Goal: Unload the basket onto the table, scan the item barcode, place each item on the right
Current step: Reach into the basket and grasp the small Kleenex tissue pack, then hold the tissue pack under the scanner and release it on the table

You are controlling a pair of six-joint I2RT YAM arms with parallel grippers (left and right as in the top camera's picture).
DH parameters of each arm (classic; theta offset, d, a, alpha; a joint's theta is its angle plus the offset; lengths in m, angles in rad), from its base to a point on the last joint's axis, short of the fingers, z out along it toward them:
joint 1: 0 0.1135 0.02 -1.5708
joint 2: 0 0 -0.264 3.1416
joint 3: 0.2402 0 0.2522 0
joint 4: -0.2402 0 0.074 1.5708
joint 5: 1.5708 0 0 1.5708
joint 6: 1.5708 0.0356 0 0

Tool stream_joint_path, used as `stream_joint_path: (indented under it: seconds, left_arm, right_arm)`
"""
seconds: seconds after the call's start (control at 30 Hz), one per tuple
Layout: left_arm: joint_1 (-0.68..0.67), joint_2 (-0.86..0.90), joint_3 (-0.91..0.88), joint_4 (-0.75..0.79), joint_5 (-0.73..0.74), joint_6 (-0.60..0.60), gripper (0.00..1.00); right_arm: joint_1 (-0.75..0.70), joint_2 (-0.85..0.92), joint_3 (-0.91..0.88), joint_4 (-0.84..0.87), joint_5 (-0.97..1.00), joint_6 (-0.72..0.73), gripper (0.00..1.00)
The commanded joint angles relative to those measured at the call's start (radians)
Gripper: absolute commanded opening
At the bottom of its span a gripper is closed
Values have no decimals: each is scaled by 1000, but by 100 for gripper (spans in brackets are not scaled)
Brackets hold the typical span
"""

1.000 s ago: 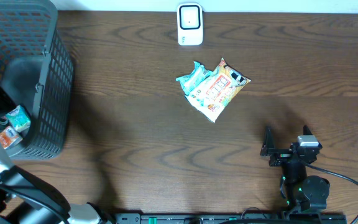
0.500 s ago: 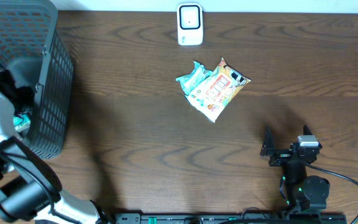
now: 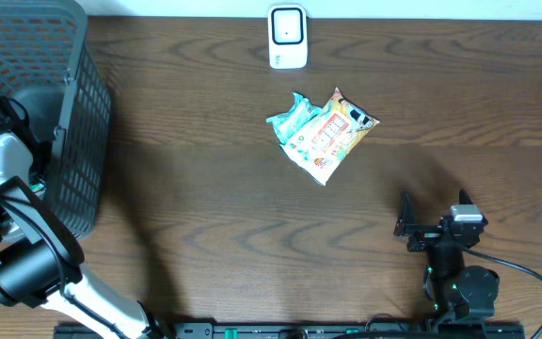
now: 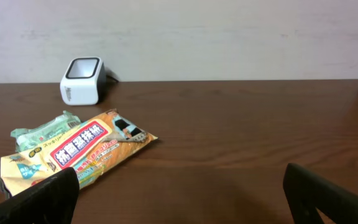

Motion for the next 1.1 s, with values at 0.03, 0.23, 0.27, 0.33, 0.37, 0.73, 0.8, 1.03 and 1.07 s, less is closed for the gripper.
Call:
stream_joint_path:
  seconds: [0.03,0.23,0.27,0.33,0.37,0.73,0.8,1.03,1.07]
  left_arm:
    - [-2,38,2,-6,-12,-13,28]
    - [-2,-60,2,-9,-1,-156,7]
    - [-2,-84,2,-7,21,-166,7]
    - [-2,-195,2,12,116,-170,7]
    - [-2,-237,2,24,145,-174,7]
    - [-87,-751,2,163,482,-667,7]
    - [-178,-760,2,184,516,-666,8]
    - [-585,-665,2,235,475,-408,8]
    - [-624,-641,2,233,443,-390,8]
  right_arm:
    - [2,-5,-2,-5,5,-11,99]
    - [2,-5,-2,-4,5,-11,99]
    - [2,-5,-2,-5,5,-11,99]
    - [2,-5,-2,-5,5,-11,99]
    - [2,-5,-2,-5,5,-11,99]
    - [2,-5,-2,-4,5,-11,99]
    - [2,-5,-2,-5,5,-11,99]
    - [2,-5,-2,-5,5,-11,99]
    - [2,-5,-2,-5,5,-11,99]
